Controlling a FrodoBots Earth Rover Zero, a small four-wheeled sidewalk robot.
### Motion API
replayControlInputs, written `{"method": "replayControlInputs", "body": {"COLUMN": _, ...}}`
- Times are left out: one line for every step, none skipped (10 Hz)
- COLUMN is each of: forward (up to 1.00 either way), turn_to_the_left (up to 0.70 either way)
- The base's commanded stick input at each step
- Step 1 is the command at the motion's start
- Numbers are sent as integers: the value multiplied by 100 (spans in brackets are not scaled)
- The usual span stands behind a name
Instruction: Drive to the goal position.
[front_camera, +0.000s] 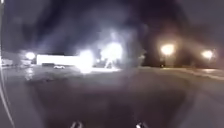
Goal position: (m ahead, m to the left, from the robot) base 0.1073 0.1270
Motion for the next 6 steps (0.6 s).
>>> {"method": "replayControlInputs", "body": {"forward": 50, "turn_to_the_left": 0}}
{"method": "replayControlInputs", "body": {"forward": 50, "turn_to_the_left": 0}}
{"method": "replayControlInputs", "body": {"forward": 50, "turn_to_the_left": 0}}
{"method": "replayControlInputs", "body": {"forward": 50, "turn_to_the_left": 0}}
{"method": "replayControlInputs", "body": {"forward": 50, "turn_to_the_left": 0}}
{"method": "replayControlInputs", "body": {"forward": 50, "turn_to_the_left": 0}}
